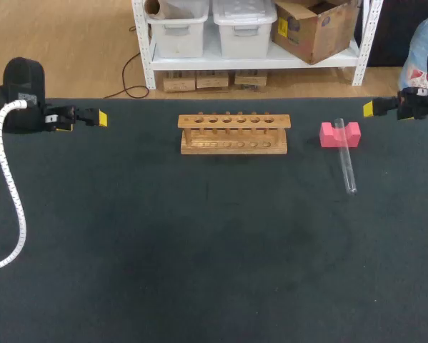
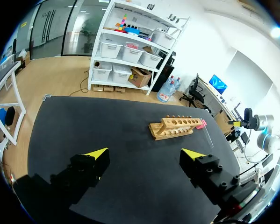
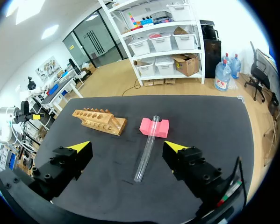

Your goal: Grasp the test tube, adjust it, and insert it.

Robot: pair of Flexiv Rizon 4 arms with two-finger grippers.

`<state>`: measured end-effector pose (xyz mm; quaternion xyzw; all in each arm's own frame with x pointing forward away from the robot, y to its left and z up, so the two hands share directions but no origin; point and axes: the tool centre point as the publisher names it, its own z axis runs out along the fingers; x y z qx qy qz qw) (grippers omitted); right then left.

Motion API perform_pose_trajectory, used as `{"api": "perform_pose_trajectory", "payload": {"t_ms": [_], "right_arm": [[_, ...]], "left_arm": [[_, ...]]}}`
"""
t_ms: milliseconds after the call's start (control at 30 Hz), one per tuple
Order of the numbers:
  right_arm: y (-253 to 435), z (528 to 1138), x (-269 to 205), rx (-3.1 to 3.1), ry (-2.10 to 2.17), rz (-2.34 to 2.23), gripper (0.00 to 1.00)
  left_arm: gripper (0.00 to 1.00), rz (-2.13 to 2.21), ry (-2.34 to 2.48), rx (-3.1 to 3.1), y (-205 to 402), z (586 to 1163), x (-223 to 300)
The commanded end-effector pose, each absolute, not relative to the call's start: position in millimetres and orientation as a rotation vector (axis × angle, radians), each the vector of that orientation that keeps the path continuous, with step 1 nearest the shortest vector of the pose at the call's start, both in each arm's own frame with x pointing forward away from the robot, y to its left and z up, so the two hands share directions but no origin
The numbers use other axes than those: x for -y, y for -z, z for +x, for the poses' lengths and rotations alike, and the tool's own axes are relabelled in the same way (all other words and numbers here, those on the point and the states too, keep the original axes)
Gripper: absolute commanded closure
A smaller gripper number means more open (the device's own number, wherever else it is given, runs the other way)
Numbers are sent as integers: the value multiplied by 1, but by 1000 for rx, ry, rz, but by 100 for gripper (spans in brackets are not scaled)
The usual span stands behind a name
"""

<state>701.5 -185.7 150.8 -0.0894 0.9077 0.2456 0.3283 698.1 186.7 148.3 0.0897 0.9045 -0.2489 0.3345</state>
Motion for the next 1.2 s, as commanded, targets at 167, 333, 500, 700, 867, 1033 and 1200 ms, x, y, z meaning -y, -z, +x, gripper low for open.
{"api": "perform_pose_trajectory", "payload": {"t_ms": [167,333,500,700,867,1033,1200], "right_arm": [[-150,702,186,-2375,-647,-236,0],[-150,702,186,-2375,-647,-236,0],[-150,702,186,-2375,-647,-236,0],[-150,702,186,-2375,-647,-236,0],[-146,699,179,-2350,-536,-319,0],[-143,698,175,-2325,-437,-329,0],[-138,699,173,-2268,-323,-232,0]], "left_arm": [[0,233,648,-2362,-149,698,-186],[0,233,648,-2362,-149,698,-186],[0,233,648,-2362,-149,698,-186],[0,233,648,-2362,-149,698,-186],[0,233,648,-2362,-149,698,-186],[0,233,648,-2362,-149,698,-186],[0,233,648,-2362,-149,698,-186]]}}
